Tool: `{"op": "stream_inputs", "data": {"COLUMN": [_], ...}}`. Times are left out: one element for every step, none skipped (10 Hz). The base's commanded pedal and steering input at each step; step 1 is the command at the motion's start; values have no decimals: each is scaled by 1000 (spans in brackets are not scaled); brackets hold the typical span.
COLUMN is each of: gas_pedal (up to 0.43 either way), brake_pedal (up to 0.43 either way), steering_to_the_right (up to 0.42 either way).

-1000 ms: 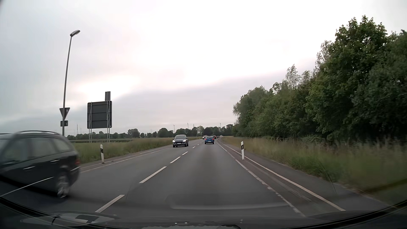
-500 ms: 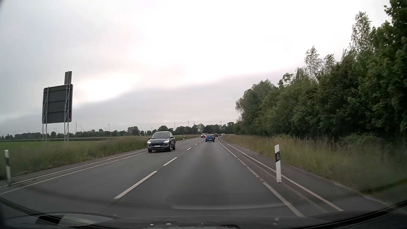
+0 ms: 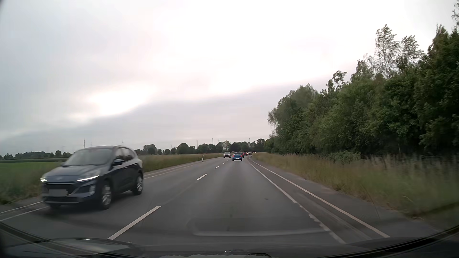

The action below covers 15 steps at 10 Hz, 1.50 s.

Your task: Follow the waypoints while adhering to traffic rules and regulations

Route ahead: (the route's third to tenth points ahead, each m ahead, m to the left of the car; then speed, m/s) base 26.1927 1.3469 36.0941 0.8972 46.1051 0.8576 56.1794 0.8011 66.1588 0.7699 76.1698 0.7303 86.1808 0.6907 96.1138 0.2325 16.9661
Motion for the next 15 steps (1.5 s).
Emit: {"op": "stream_inputs", "data": {"gas_pedal": [280, 280, 280, 280, 280, 280, 280, 280, 280, 280, 280, 280, 280, 280, 268], "brake_pedal": [0, 0, 0, 0, 0, 0, 0, 0, 0, 0, 0, 0, 0, 0, 0], "steering_to_the_right": [-2, -2, -2, -1, -1, -1, -1, 0, 0, 0, 0, 0, 0, 0, 0]}}
